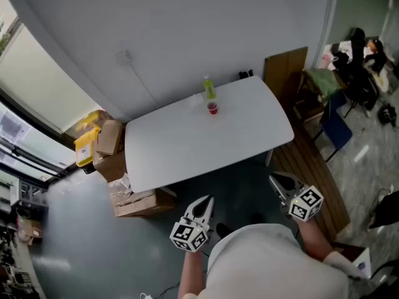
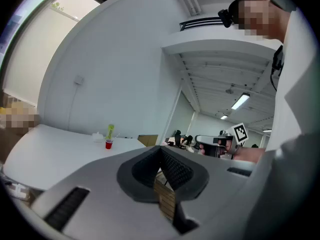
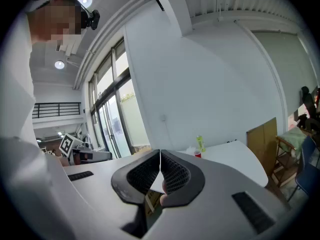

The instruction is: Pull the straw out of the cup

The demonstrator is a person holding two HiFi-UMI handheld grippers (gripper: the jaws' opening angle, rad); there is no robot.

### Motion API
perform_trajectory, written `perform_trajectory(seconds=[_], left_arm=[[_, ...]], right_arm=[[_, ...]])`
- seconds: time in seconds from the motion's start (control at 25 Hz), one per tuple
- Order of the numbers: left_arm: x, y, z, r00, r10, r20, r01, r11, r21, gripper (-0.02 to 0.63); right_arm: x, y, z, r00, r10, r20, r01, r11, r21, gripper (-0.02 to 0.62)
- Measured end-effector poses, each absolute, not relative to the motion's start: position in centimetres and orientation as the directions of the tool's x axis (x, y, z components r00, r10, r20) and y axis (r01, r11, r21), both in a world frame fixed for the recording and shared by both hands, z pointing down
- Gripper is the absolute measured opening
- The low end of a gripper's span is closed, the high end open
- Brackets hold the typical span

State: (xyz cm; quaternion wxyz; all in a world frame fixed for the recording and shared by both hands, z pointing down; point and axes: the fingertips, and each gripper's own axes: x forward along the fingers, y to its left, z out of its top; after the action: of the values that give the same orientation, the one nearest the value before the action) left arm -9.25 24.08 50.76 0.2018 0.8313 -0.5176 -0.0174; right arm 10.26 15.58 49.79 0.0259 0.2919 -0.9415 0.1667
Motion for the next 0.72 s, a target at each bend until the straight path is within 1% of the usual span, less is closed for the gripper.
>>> perform_trajectory(seconds=[0.72], left_arm=[[-6.2,23.3,50.9,0.438,-0.881,0.176,-0.864,-0.36,0.352,0.002]], right_arm=[[12.1,14.6,49.9,-0.865,-0.483,0.135,-0.5,0.809,-0.31,0.04]])
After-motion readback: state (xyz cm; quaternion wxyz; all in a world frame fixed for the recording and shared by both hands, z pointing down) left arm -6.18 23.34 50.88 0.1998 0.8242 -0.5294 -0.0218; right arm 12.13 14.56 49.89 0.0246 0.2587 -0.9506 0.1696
